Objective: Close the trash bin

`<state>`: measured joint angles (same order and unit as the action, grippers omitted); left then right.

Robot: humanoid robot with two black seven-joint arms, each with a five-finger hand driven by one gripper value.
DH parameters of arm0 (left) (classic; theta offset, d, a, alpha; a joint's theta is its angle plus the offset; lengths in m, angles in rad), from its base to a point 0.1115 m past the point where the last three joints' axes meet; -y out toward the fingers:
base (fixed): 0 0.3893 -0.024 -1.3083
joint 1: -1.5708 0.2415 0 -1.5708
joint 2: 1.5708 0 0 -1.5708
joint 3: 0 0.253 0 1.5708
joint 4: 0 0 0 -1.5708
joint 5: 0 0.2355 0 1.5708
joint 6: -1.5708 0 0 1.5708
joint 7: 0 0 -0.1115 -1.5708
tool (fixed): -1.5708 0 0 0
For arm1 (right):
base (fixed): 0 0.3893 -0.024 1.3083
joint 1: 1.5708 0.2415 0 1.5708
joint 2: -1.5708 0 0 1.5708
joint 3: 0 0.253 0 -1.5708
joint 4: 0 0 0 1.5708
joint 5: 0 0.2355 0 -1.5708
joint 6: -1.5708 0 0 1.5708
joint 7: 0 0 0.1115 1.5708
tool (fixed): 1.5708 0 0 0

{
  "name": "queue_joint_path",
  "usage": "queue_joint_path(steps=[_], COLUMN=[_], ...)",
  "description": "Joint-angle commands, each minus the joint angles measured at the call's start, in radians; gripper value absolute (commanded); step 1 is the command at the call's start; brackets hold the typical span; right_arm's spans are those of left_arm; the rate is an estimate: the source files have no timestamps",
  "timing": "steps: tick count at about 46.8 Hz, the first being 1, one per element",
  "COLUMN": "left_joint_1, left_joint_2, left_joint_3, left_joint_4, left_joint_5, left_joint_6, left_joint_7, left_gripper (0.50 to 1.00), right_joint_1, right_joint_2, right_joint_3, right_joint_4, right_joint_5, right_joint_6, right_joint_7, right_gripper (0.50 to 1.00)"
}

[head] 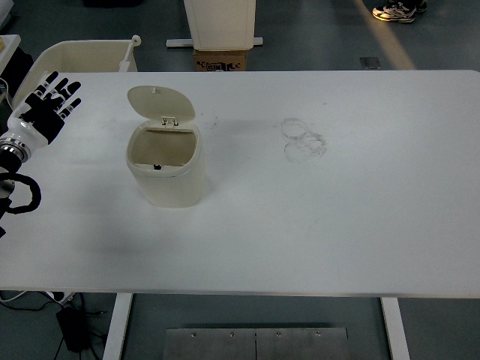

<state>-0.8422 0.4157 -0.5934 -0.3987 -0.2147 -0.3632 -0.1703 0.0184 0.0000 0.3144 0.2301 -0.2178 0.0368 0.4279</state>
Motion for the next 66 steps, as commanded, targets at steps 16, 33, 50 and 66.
queue_joint_path(steps=[16, 33, 50, 66], left_joint_1=[-0.017, -0.132, -0.23, -0.463], left_joint_2=[0.005, 0.018, 0.159, 0.153], left_joint_3=[0.0, 0.003, 0.009, 0.267], left_joint_4=[-0.002, -0.026, -0.391, -0.417], left_joint_5=[-0.008, -0.005, 0.003, 0.005], left_joint_6=[0.015, 0.084, 0.259, 0.3], left_joint_7=[0.005, 0.018, 0.051, 0.195], left_gripper=[1.0, 1.0, 1.0, 1.0], right_joint_1=[-0.002, 0.0, 0.0, 0.0], right_joint_2=[0.0, 0.0, 0.0, 0.0], right_joint_3=[0.0, 0.0, 0.0, 0.0], right_joint_4=[0.0, 0.0, 0.0, 0.0], right_joint_5=[0.0, 0.0, 0.0, 0.0], right_joint_6=[0.002, 0.002, 0.002, 0.002], right_joint_7=[0.0, 0.0, 0.0, 0.0], right_gripper=[0.993, 0.991, 0.991, 0.991])
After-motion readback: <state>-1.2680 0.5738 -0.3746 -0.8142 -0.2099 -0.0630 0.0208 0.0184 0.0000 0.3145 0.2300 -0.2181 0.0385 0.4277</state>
